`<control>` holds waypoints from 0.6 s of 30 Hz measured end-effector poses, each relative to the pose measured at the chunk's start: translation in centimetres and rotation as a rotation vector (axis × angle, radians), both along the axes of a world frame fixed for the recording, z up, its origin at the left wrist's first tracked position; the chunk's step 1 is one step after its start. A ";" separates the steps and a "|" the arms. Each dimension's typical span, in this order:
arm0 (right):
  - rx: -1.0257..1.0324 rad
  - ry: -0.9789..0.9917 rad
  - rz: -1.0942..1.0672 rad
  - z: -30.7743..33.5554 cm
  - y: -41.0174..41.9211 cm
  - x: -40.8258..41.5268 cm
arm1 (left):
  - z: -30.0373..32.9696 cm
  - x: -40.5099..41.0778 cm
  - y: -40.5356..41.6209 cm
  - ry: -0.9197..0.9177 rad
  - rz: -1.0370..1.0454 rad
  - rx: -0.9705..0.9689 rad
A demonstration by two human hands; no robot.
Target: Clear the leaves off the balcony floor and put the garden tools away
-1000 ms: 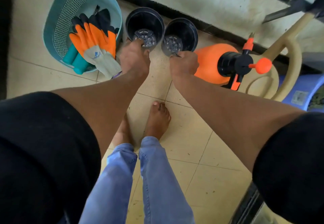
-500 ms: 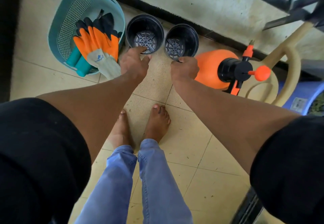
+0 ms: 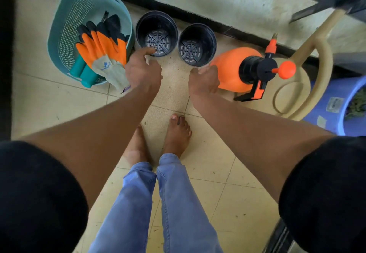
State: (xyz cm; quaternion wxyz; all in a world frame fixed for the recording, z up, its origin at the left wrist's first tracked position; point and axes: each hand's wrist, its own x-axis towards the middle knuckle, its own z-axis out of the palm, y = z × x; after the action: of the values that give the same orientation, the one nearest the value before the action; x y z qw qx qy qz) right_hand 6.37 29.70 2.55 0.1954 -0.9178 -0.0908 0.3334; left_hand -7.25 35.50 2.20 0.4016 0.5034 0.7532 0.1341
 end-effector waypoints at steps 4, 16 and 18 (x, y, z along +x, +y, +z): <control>0.122 0.365 -0.461 0.1 0.6 -0.2 | -7.1 0.9 -16.1 0.047 -0.435 -0.194; 0.172 0.628 -0.678 1.2 3.2 1.2 | -9.6 1.8 -1.0 -0.448 0.367 -0.441; 0.167 0.630 -0.661 1.6 3.4 1.3 | -2.3 2.1 2.7 -0.599 0.602 -0.505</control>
State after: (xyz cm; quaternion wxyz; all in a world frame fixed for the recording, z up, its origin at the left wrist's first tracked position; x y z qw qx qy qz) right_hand 7.64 33.09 4.14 0.3824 -0.7327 0.2440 0.5074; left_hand -5.19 38.19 -0.11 0.6533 0.0901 0.7257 0.1963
